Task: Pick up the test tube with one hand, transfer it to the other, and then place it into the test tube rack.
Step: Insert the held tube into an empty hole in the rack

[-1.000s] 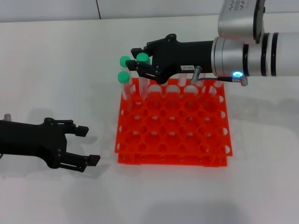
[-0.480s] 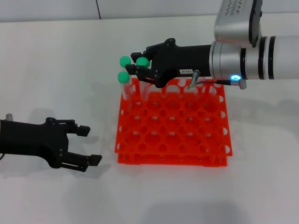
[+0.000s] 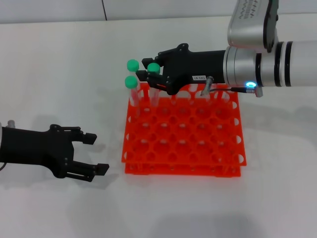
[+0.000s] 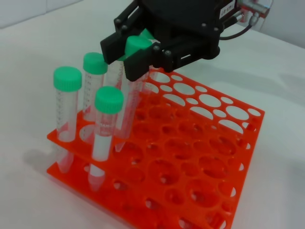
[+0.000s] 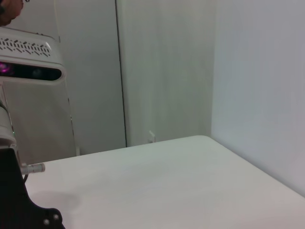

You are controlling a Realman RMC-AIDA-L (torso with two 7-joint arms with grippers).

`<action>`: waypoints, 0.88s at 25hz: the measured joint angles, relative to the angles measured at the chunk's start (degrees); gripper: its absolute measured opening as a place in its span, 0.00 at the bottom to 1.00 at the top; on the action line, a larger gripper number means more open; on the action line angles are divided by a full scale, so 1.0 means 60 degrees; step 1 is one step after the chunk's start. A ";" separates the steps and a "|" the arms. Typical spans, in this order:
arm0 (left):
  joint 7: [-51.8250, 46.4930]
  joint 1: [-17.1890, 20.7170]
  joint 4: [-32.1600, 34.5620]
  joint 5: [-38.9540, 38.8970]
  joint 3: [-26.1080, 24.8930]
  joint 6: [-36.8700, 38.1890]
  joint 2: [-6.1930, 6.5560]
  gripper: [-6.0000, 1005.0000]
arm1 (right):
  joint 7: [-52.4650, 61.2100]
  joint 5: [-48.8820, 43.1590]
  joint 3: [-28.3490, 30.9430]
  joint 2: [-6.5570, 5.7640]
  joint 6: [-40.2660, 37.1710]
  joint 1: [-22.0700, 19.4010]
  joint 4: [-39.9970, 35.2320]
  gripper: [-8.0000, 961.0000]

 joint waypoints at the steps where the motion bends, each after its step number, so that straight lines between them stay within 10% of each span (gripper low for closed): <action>1: 0.0000 0.0000 0.0000 0.0000 0.0002 -0.0010 0.0000 0.89 | 0.0000 0.0000 0.0000 0.0000 0.0000 0.0000 0.0000 0.28; 22: 0.0146 -0.0088 -0.0249 0.0000 0.0015 -0.0149 -0.0014 0.88 | -0.0058 0.0100 -0.0014 -0.0001 0.0028 0.0062 0.0331 0.28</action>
